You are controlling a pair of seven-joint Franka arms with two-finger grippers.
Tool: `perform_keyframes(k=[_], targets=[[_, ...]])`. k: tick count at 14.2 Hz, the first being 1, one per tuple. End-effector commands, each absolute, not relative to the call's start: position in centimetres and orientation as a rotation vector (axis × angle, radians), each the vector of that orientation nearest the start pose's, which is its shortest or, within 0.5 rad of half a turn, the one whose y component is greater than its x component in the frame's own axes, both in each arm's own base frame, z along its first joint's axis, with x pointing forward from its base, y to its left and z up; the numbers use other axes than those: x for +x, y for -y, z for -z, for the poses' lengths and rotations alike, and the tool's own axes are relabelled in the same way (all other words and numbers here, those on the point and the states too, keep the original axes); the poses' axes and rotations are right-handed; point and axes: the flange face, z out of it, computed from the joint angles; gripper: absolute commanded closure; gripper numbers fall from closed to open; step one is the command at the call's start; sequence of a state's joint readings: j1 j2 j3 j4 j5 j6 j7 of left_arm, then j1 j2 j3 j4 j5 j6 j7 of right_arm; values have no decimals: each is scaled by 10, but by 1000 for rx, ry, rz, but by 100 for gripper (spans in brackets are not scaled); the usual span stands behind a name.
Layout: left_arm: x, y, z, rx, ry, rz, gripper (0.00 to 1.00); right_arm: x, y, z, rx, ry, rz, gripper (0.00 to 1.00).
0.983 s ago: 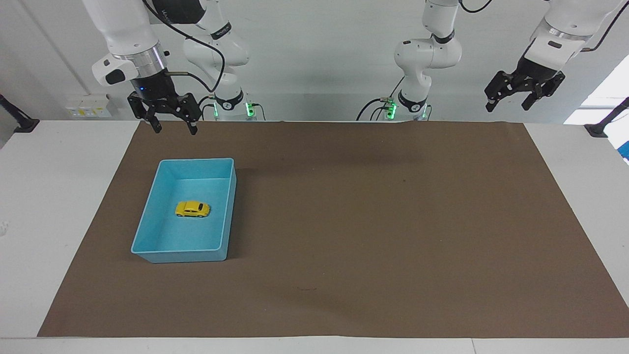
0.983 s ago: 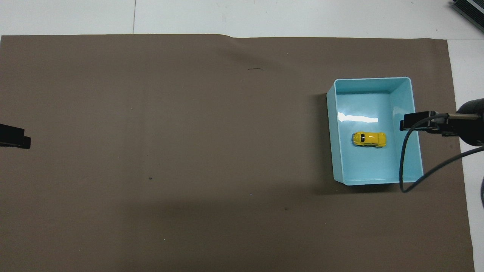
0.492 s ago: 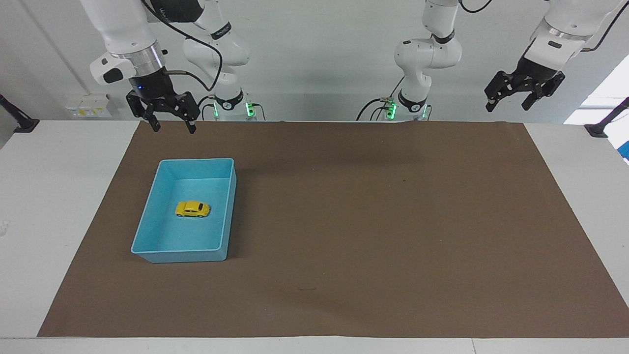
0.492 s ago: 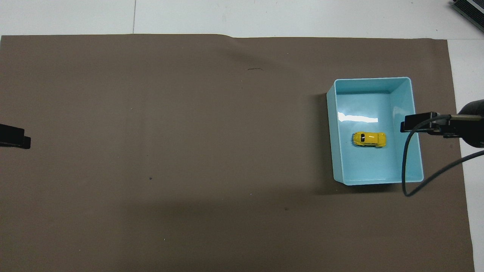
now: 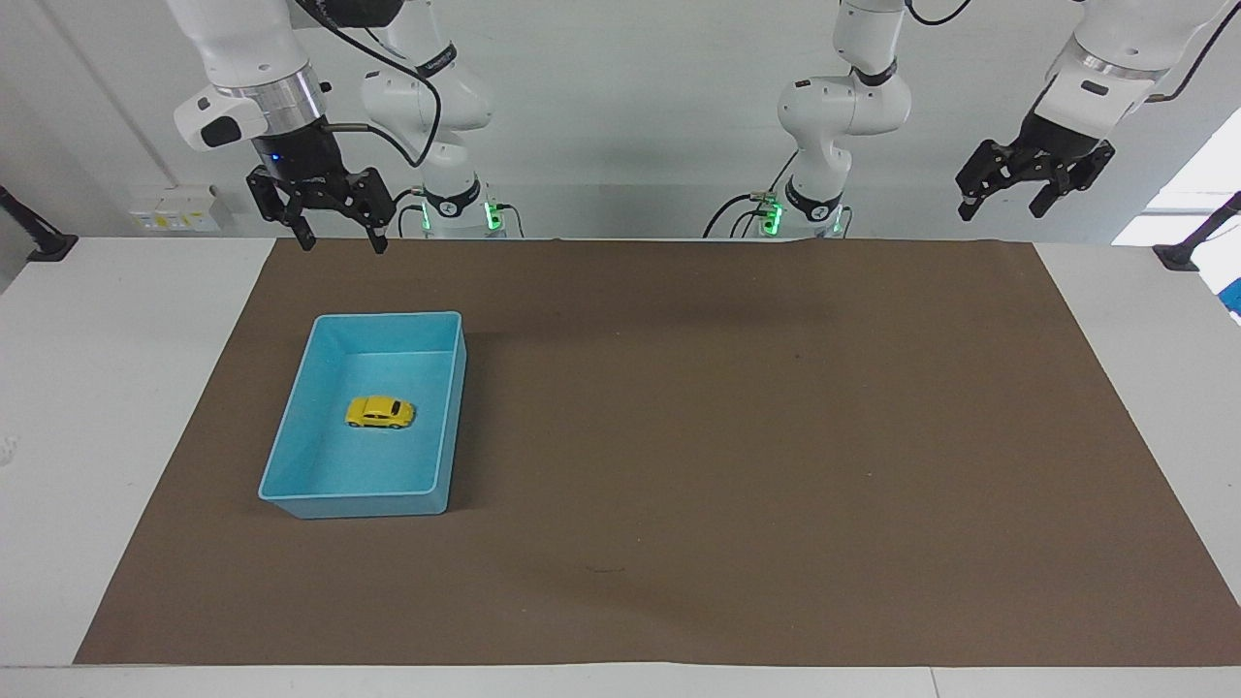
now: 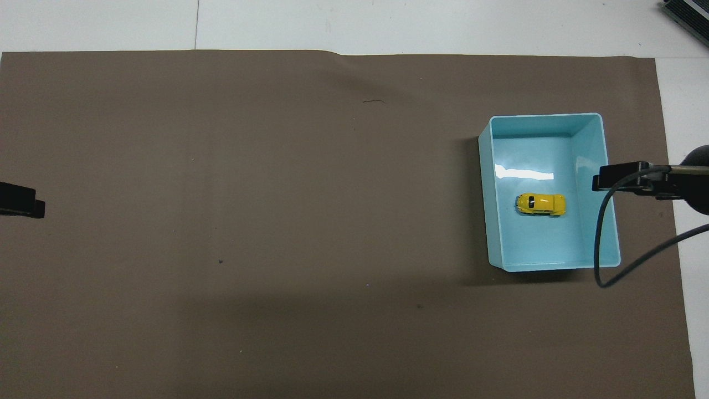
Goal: Wind up and store yellow beetle car
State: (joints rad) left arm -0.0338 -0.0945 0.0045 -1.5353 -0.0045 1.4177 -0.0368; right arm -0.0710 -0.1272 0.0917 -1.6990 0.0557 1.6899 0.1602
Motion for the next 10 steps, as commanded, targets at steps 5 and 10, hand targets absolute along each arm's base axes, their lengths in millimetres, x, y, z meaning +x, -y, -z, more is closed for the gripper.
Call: perform_keyframes(k=[5,10], targets=[[502,12,-683,-3156,13,-44,0,524,-19,-649,-3065,-238,192,0],[502,12,-683,-3156,13,-44,0,532,-17,-642,-3057,-242,193,0]])
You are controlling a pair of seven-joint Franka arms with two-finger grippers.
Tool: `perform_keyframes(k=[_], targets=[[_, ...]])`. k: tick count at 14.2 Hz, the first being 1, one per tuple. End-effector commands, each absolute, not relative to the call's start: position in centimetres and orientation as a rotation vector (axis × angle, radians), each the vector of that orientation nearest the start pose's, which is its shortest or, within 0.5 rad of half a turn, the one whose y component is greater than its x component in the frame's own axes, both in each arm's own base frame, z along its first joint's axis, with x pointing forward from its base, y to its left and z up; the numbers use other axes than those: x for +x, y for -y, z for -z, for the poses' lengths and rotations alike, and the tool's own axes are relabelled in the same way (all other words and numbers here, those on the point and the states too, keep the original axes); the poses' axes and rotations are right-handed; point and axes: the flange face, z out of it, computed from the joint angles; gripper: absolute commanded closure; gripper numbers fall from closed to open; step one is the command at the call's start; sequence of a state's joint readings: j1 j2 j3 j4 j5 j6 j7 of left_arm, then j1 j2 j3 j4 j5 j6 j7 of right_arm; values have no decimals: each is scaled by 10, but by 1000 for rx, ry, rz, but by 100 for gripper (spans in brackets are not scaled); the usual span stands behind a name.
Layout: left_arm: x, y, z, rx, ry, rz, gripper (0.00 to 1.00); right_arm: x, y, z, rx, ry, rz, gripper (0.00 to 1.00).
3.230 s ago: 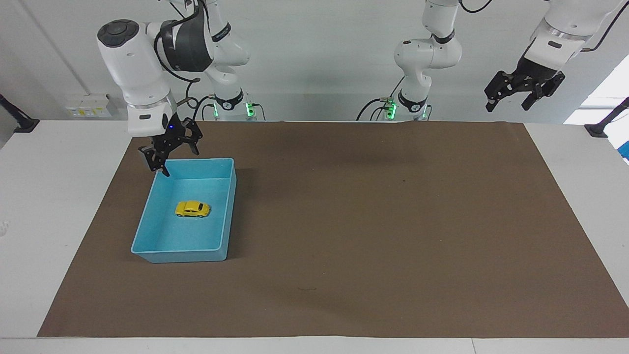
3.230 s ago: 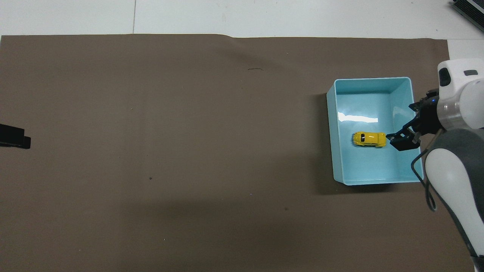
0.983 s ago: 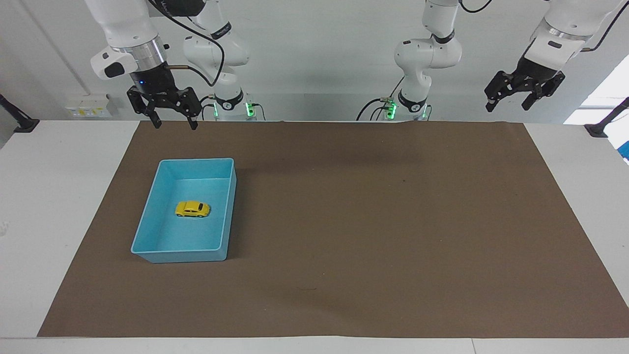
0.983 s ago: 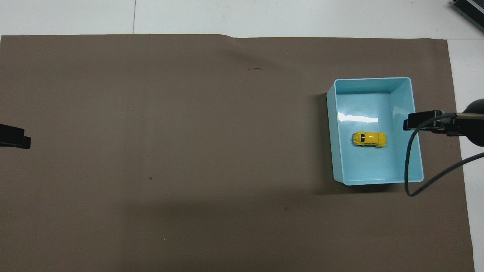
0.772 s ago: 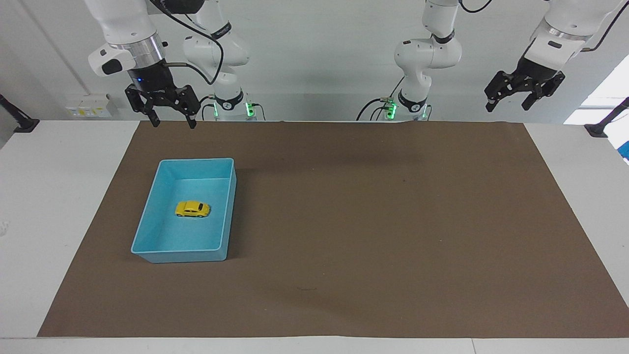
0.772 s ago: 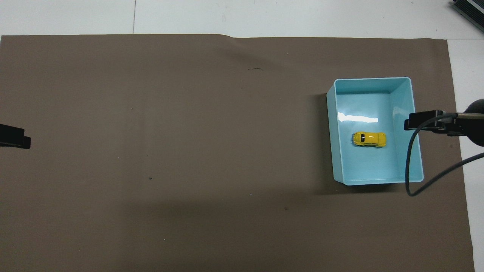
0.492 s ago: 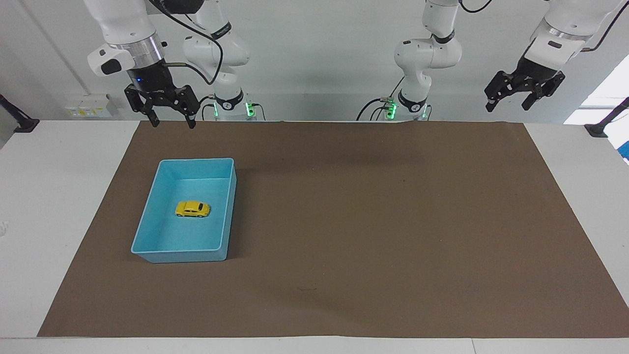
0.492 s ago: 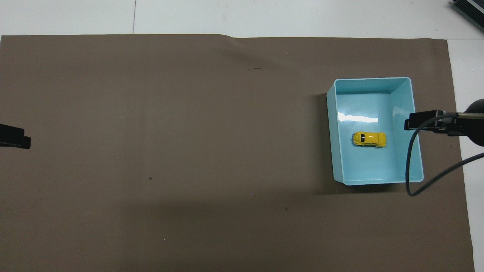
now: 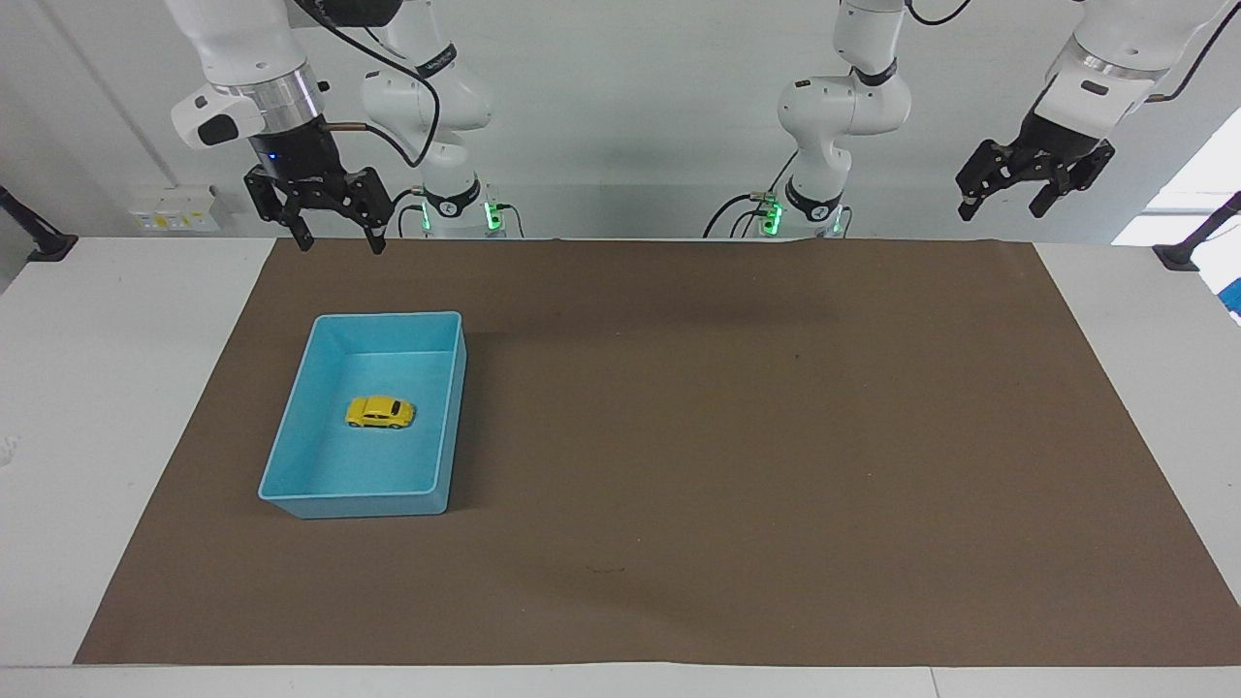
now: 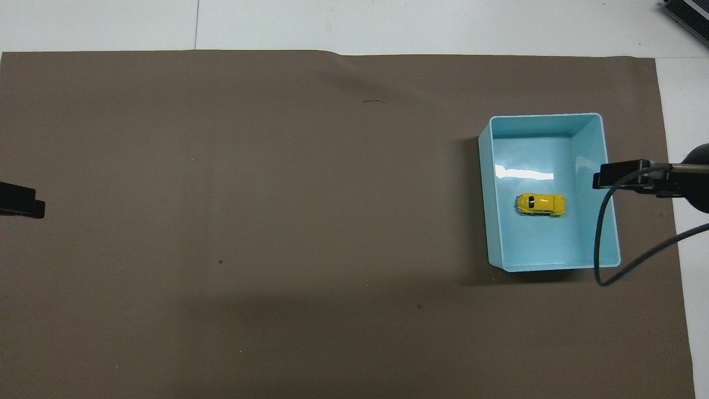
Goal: Wind up and store yellow beetle car
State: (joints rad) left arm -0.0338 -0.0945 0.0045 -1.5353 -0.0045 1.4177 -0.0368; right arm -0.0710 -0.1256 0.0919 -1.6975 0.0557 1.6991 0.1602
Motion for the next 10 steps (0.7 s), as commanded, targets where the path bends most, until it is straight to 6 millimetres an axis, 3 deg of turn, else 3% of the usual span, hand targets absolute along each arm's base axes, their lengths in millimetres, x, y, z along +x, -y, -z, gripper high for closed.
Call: perform_keyframes(k=[1,3,5,10], targets=[[502,12,-683,-3156,13,-44,0,532,-17,-642,-3064,-240,194,0],[502,12,-683,-3156,13,-44,0,538,-16,-637,-3067,-240,178,0],[502,12,-683,-3156,13,-44,0,547,-18,-647,-3057,-233,210,0],[502,12,-683,-3156,13,-44,0,546,-19,-650,-3054,-230,202,0]])
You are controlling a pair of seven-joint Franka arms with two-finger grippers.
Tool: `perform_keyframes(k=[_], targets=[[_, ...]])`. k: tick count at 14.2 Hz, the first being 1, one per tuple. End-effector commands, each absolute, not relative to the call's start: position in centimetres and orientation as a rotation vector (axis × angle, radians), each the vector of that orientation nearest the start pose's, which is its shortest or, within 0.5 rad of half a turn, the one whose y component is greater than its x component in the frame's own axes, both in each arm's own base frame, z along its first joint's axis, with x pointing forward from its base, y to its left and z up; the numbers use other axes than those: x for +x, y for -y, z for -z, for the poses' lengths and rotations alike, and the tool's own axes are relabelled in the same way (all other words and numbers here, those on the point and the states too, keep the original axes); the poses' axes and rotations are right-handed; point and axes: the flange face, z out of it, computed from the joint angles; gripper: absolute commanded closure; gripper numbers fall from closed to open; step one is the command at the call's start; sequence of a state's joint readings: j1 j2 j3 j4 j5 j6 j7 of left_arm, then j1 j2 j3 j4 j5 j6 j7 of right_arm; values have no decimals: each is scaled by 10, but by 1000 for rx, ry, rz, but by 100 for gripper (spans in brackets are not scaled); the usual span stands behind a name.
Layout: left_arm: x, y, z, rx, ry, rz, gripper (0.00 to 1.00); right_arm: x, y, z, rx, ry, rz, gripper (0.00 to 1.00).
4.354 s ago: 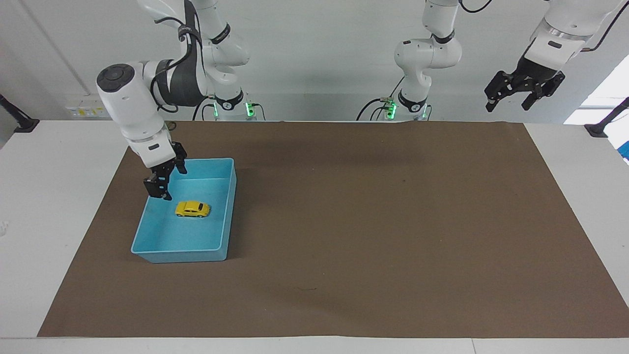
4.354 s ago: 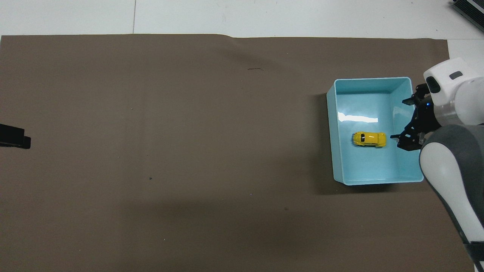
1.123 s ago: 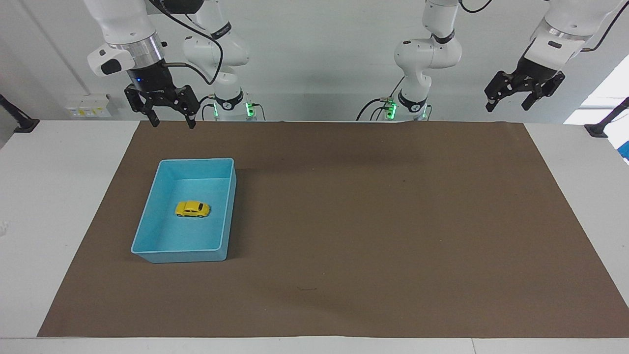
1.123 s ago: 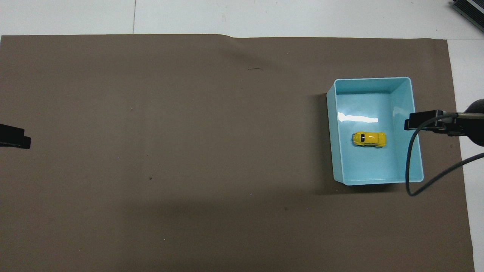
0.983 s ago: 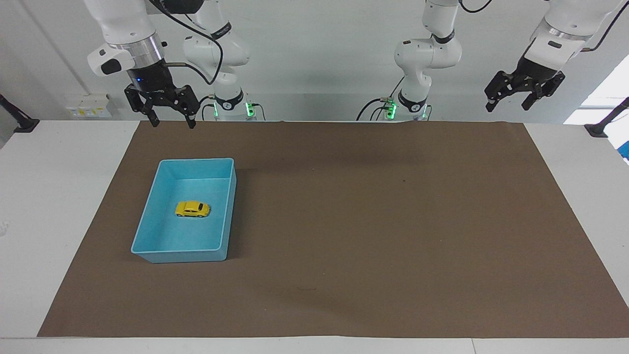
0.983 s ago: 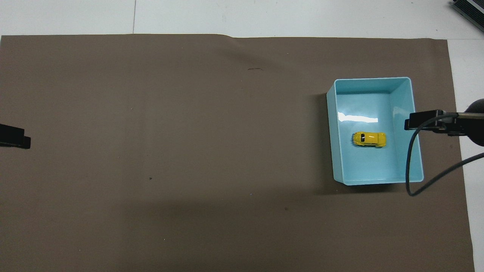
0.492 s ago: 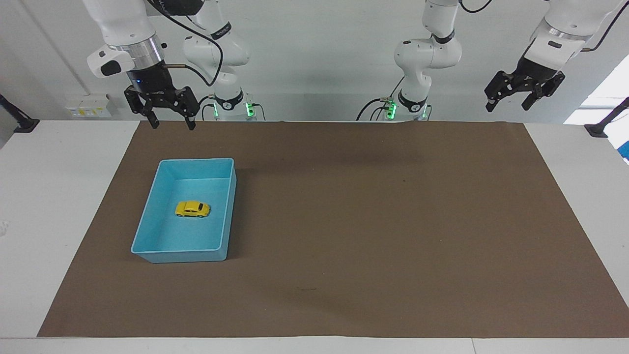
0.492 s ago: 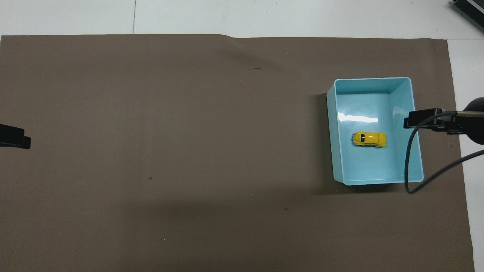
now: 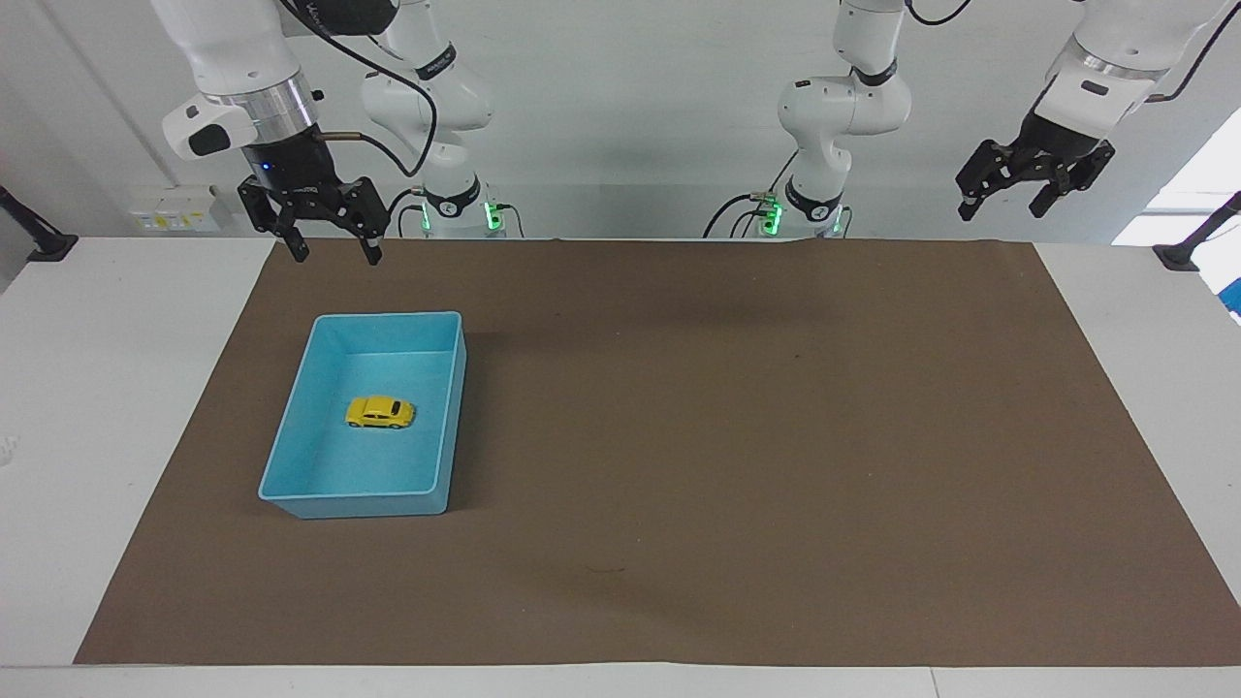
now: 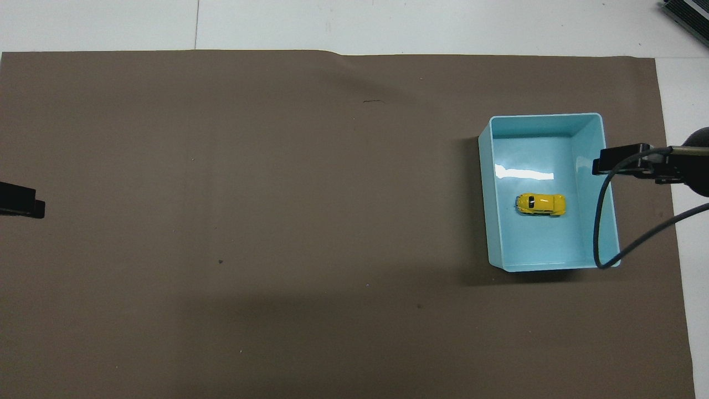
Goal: Wind up and store yellow beetle car
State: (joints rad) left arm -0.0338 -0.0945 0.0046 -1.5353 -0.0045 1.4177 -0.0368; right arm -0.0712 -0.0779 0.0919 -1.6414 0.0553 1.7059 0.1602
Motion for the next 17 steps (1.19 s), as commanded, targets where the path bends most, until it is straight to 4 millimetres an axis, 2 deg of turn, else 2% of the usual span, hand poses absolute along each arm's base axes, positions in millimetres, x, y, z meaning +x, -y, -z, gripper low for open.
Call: perform_keyframes(k=[1,3,6,7,12,17], targets=[[502,12,-683,-3156,13,-44,0,546,-19,-649,-3056,-230,200,0],[502,12,-683,-3156,13,-44,0,546,-18,-649,-3063,-207,197,0],[502,12,-683,-3156,13,-44,0,544,-18,-649,-3076,-195,95,0],[502,12,-683,-3156,13,-44,0,545,-17,-655,-3076,-194,104,0],[502,12,-683,-3156,13,-44,0,546,-22,-653,-3073,-173,98,0],[502,12,-683,-3156,13,-44,0,545,-15,-652,-3160,23,105,0]])
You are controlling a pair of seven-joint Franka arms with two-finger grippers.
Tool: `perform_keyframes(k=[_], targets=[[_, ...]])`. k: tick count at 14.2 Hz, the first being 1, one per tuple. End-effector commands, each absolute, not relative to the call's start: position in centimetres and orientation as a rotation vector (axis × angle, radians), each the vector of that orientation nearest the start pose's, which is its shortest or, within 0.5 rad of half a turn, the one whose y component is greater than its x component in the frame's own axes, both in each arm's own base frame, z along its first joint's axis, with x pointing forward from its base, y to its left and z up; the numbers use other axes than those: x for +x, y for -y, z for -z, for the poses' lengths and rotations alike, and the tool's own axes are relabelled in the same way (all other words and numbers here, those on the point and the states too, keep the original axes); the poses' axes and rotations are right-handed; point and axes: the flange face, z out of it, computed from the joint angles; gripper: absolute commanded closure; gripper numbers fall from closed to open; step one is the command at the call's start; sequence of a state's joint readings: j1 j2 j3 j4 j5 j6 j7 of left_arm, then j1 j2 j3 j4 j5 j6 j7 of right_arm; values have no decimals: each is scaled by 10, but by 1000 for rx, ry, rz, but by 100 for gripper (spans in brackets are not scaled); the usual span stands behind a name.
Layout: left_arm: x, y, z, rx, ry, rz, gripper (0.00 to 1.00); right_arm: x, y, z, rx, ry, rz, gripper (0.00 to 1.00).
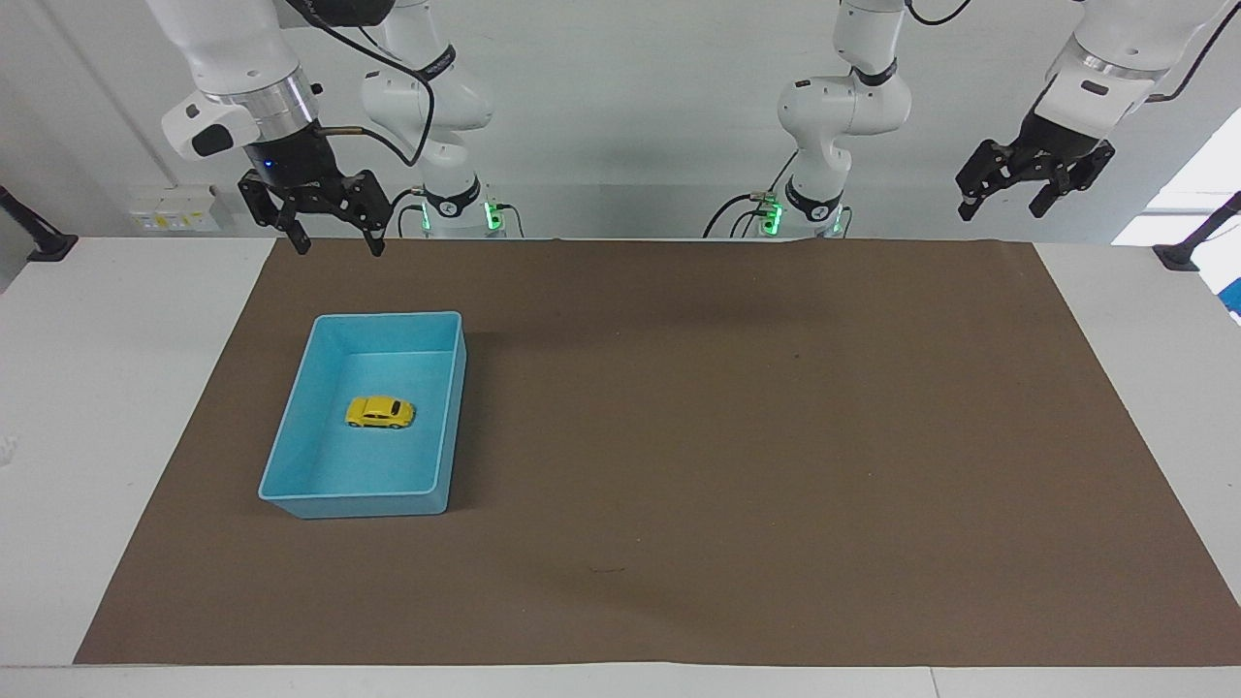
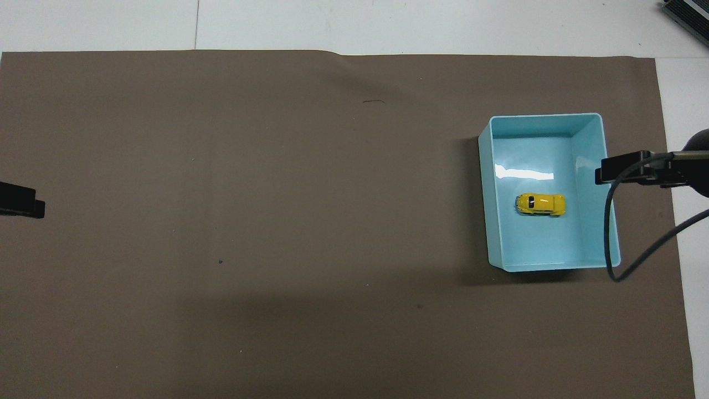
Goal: Wind up and store yellow beetle car
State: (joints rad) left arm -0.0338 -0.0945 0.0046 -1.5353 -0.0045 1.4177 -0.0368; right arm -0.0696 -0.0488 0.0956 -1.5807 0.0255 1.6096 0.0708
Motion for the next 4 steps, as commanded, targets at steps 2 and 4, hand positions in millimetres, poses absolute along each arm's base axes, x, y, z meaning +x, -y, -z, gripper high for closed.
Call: perform_keyframes(k=[2,4], targets=[[502,12,-683,-3156,13,-44,0,545,-19,-652,-3151,31,102,0],[502,12,-683,-3156,13,-44,0,545,-20,-652,-3149,34,102,0]])
